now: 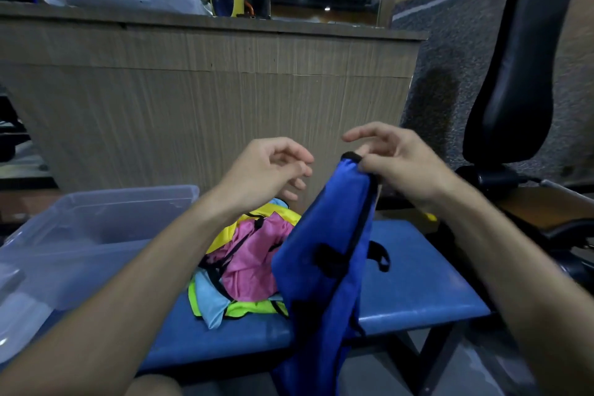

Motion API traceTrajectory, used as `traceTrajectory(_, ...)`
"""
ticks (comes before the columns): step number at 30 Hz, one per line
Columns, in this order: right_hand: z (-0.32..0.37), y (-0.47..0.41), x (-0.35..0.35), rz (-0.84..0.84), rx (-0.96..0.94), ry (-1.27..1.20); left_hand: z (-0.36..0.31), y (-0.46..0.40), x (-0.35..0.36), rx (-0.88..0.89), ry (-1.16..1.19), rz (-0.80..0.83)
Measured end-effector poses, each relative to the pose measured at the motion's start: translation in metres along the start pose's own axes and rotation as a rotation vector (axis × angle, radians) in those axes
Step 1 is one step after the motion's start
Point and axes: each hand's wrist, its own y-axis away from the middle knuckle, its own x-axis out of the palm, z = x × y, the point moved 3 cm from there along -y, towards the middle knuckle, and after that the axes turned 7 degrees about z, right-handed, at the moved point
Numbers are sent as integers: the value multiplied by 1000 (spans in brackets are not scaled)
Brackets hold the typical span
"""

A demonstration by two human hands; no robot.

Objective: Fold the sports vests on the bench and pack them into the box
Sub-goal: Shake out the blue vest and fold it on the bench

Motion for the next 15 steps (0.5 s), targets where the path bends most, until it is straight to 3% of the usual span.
traceTrajectory(3,19,-3,-23,201,1,60,5,2,-4,209,-232,1)
traceTrajectory(7,36,-9,-39,335,0,214,9,3,12,315,-405,46)
traceTrajectory(15,43,-13,-46,333,-16,298,9,11,39,416,-446,-26)
